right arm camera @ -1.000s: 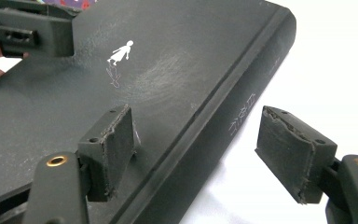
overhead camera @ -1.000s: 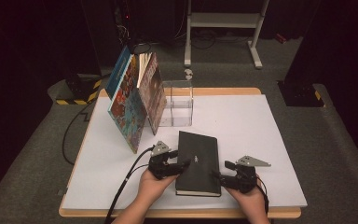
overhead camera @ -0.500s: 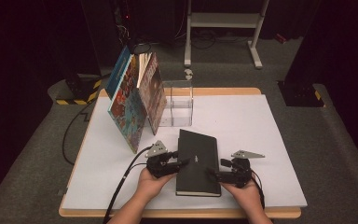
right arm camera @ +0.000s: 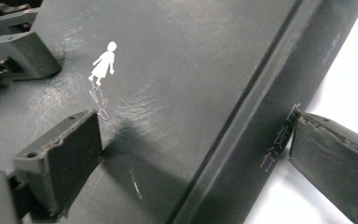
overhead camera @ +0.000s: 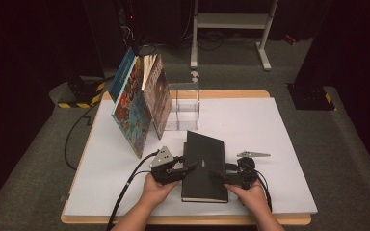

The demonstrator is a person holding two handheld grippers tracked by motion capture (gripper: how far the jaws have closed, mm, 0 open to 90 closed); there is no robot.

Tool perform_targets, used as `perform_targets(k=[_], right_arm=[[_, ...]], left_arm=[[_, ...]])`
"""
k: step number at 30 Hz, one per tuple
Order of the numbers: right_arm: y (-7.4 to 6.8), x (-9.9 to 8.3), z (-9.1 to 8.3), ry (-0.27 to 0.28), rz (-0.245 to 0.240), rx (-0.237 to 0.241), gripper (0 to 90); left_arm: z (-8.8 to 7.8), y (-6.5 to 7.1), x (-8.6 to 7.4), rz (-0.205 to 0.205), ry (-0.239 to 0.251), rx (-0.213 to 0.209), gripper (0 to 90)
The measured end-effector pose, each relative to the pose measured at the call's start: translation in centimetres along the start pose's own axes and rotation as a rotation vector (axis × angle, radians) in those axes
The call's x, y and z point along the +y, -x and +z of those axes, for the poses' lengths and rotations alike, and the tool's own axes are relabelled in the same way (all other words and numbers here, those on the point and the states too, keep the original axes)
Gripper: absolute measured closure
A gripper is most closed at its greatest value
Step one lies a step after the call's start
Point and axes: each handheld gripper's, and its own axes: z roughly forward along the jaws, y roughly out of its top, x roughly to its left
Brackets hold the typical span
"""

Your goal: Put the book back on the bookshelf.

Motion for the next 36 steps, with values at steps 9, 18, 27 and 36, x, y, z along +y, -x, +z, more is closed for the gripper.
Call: perform_targets(k=[9,18,27,36], right_arm=[[1.5,0.1,0.4,-0.023,0.063,0.105,0.0],[1.6,0.2,0.6,-0.042,0.083,0.164,0.4],[0.5,0.2,-1.2,0.012,0.018,0.079,9.1],[-1.4,0.6,-3.8,0.197,-0.127,-0.066,28.9]], left_arm=[[-0.3,0.5,0.0,0.051,0.028,0.005,57.0],[-0.5,0.9,-0.1,0.087,0.047,0.006,56.8],[-0.7,1.0,0.8,0.070,0.028,0.008,57.1],[-0.4,0.9,1.9,0.051,0.015,0.056,57.5]])
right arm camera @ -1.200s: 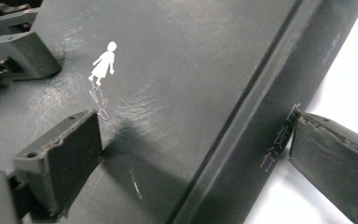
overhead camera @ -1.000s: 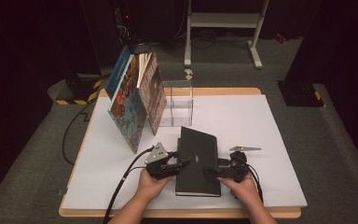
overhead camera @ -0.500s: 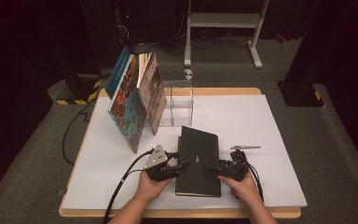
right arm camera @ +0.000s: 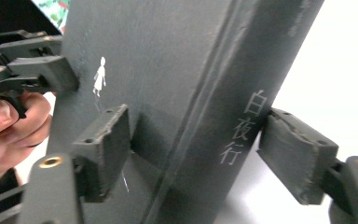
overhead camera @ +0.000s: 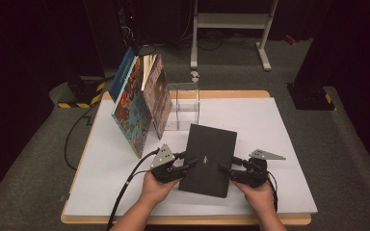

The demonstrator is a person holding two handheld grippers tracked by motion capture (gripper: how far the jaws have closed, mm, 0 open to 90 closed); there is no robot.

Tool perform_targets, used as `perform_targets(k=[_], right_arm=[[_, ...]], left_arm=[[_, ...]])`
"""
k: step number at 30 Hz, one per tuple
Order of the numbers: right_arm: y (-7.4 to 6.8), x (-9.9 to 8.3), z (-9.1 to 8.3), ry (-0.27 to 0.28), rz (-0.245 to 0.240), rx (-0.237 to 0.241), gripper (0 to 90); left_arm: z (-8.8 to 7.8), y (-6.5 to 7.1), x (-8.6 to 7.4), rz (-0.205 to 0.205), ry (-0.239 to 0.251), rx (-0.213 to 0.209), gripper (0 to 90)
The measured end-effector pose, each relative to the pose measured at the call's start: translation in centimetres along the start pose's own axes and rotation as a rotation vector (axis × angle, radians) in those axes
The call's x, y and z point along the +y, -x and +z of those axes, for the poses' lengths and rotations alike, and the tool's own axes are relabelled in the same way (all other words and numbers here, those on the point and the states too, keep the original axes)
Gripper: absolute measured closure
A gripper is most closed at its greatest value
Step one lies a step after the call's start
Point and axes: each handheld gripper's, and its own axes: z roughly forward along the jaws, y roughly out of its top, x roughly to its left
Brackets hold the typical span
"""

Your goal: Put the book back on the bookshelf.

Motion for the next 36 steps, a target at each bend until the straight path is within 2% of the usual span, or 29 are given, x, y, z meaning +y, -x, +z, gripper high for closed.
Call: perform_targets(k=[2,3,4,5,7,8,11,14,15,17,18,19,21,27,32,36], right_arm=[[-0.2,0.1,-0.3,0.020,-0.013,-0.012,30.9],[-0.6,0.3,-0.8,0.053,-0.050,-0.040,34.5],[-0.6,0.3,-0.8,0.053,-0.050,-0.040,34.5],[-1.1,0.5,-1.3,0.087,-0.084,-0.062,38.6],[-1.6,0.7,-1.8,0.121,-0.119,-0.083,41.5],[-1.6,0.7,-1.8,0.121,-0.119,-0.083,41.5],[-2.5,0.7,-2.4,0.156,-0.173,-0.116,44.1],[-2.6,0.4,-2.7,0.166,-0.180,-0.107,45.0],[-2.7,0.1,-2.9,0.172,-0.196,-0.093,44.9],[-2.7,0.0,-2.9,0.174,-0.197,-0.083,44.3],[-2.6,-0.1,-2.9,0.178,-0.195,-0.064,42.3],[-2.6,-0.1,-2.9,0.178,-0.195,-0.064,42.3],[-2.7,-0.3,-2.9,0.181,-0.203,-0.058,41.4],[-2.6,-0.4,-2.9,0.178,-0.206,-0.053,41.5],[-2.7,-0.6,-3.0,0.179,-0.222,-0.052,42.4],[-3.0,-0.7,-3.1,0.177,-0.245,-0.043,42.9]], left_arm=[[0.1,0.0,0.2,0.007,0.001,0.011,57.5],[0.3,0.0,0.4,0.013,0.003,0.024,57.4],[0.3,0.0,0.4,0.013,0.003,0.024,57.4],[0.3,0.0,0.5,0.016,0.005,0.030,57.4],[0.5,0.0,0.6,0.026,0.011,0.045,57.6],[0.5,0.0,0.6,0.026,0.011,0.045,57.7],[0.5,0.0,0.5,0.041,0.009,0.049,57.7],[0.1,0.1,0.0,0.047,0.022,0.042,57.1],[0.0,0.2,-0.2,0.050,0.031,0.042,56.8],[-0.2,0.3,-0.8,0.052,0.031,0.050,56.3],[-0.4,0.4,-1.2,0.059,0.010,0.071,57.1],[-0.4,0.4,-1.2,0.059,0.010,0.071,58.2],[-0.8,0.1,-1.8,0.032,-0.004,0.073,56.7],[-1.9,-0.4,-2.9,0.005,-0.007,0.069,51.3],[-2.3,-0.5,-3.2,0.004,-0.003,0.076,49.0],[-3.2,-1.1,-3.6,-0.002,-0.006,0.112,47.0]])
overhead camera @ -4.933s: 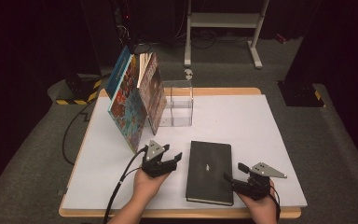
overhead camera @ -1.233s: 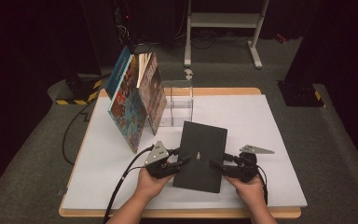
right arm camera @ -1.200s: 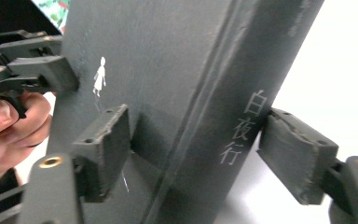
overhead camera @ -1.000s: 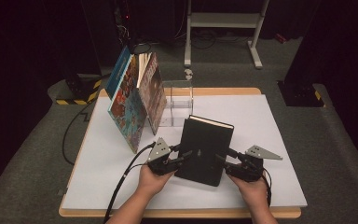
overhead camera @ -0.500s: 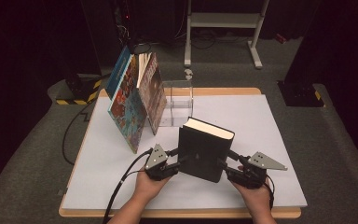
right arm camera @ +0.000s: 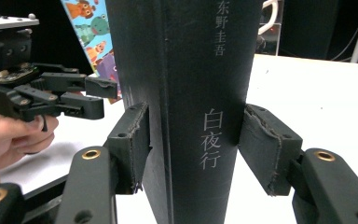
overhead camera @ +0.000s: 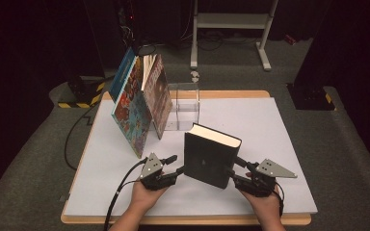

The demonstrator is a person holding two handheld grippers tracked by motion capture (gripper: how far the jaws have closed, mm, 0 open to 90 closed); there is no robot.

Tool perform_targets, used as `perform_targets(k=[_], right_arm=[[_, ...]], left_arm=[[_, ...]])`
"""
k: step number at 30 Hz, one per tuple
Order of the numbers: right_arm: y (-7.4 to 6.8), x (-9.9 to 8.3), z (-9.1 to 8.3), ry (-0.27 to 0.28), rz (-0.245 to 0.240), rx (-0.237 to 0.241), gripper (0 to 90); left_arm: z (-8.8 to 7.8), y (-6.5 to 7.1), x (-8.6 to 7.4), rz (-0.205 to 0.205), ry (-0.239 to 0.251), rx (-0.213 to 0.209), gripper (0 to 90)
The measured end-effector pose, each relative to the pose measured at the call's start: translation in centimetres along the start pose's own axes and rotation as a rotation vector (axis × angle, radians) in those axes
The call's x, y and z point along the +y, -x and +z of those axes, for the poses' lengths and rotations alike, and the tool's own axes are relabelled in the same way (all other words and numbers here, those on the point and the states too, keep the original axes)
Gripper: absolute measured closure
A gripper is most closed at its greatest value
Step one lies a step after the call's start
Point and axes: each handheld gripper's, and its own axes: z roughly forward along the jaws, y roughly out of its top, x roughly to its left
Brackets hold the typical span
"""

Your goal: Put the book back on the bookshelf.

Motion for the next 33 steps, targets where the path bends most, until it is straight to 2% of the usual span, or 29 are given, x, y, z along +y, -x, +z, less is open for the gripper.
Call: perform_targets(k=[5,6,9,10,12,13,16,17,19,22,25,29,33], right_arm=[[-0.5,0.0,0.3,-0.017,-0.020,0.021,39.2],[-0.8,0.1,0.5,-0.021,-0.028,0.027,37.1],[-1.1,0.4,0.6,-0.023,-0.040,0.046,35.6],[-1.1,0.4,0.6,-0.023,-0.040,0.046,35.6],[-1.4,1.0,0.9,-0.024,-0.064,0.070,31.9],[-1.5,1.2,1.0,-0.026,-0.063,0.076,29.9],[-1.6,1.8,1.4,-0.027,-0.057,0.082,24.8],[-1.6,2.0,1.6,-0.029,-0.056,0.084,24.4],[-1.7,2.5,1.9,-0.051,-0.045,0.063,24.5],[-1.8,3.2,2.1,-0.051,-0.053,0.076,25.5],[-1.9,3.8,2.2,-0.052,-0.066,0.089,26.4],[-1.9,4.3,2.4,-0.042,-0.084,0.126,36.4],[-1.8,4.6,2.3,-0.068,-0.093,0.155,41.3]], left_arm=[[-1.9,-2.1,-0.8,-0.045,-0.010,0.072,43.3],[-3.0,-3.1,-1.1,-0.051,-0.013,0.102,41.8],[-4.6,-4.5,-1.7,-0.068,-0.023,0.154,40.9],[-4.6,-4.5,-1.7,-0.068,-0.023,0.154,40.0],[-5.4,-5.5,-2.2,-0.082,-0.051,0.188,38.6],[-6.1,-6.4,-2.9,-0.107,-0.065,0.215,37.4],[-7.4,-7.2,-3.6,-0.149,-0.035,0.251,36.6],[-7.4,-7.2,-3.6,-0.149,-0.035,0.251,36.5],[-8.1,-7.9,-3.9,-0.176,-0.027,0.265,35.7],[-8.5,-8.3,-3.9,-0.180,-0.036,0.252,34.8],[-8.7,-8.4,-4.0,-0.168,-0.053,0.261,32.4],[-9.0,-8.6,-4.2,-0.180,-0.057,0.270,31.7],[-9.1,-8.8,-4.3,-0.191,-0.054,0.268,31.9]])
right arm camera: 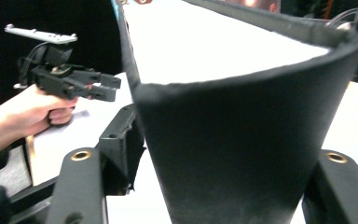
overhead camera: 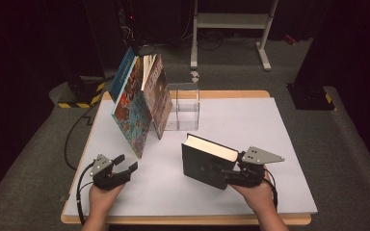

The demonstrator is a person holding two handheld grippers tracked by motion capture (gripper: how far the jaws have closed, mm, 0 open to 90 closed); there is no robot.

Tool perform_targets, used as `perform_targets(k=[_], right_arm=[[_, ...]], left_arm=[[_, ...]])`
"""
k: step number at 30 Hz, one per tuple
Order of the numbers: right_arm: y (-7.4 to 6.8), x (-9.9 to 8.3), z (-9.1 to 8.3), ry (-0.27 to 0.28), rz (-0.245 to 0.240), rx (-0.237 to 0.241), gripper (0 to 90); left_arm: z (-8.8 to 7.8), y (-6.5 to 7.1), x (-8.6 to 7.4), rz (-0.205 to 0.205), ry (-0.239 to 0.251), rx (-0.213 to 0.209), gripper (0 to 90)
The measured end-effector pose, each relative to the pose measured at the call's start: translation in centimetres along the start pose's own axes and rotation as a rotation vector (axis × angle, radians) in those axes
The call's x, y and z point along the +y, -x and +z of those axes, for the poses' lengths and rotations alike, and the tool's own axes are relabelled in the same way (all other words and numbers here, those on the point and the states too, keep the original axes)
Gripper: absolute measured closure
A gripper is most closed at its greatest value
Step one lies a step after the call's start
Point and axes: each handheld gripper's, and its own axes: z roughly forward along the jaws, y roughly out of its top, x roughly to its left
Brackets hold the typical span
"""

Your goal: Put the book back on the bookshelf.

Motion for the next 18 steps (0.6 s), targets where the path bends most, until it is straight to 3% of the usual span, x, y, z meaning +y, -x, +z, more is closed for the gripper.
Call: perform_targets(k=[2,3,5,10,16,18], right_arm=[[0.0,0.0,-0.2,-0.008,-0.012,0.026,50.0],[-0.5,0.0,-0.2,-0.016,-0.042,-0.008,52.5],[-0.8,0.2,-0.2,-0.028,-0.056,-0.005,53.1],[-1.5,0.4,0.1,-0.023,-0.026,-0.064,53.7],[-2.0,1.5,0.8,-0.032,-0.001,-0.101,53.9],[-2.1,2.3,1.5,-0.041,-0.003,-0.149,53.9]], left_arm=[[0.0,-0.1,0.0,-0.005,0.000,-0.001,32.0],[0.0,-0.2,0.0,-0.013,0.002,-0.001,32.3],[0.0,-0.2,0.0,-0.016,0.003,-0.001,32.4],[0.0,-0.3,0.0,-0.016,0.006,0.002,32.5],[-0.3,-0.7,0.1,-0.041,0.012,-0.008,33.1],[-0.5,-0.7,0.1,-0.041,0.020,-0.010,33.2]])
